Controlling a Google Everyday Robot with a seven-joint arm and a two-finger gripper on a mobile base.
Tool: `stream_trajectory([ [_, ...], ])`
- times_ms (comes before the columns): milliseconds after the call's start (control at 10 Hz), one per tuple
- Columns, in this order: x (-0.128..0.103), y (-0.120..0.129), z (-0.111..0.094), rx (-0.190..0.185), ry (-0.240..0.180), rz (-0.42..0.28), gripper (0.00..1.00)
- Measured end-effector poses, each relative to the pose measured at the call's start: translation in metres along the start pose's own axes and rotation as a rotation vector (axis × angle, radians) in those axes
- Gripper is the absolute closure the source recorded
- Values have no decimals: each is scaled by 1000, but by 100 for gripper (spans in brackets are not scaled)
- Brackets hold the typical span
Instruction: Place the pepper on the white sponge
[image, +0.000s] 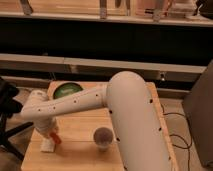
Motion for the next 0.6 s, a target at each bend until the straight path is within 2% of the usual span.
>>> stream_trajectory([
  [300,1,1,0,-1,-6,-11,51],
  [500,1,0,0,-4,-11,-22,31],
  [600,2,0,0,-5,-14,-26,25],
])
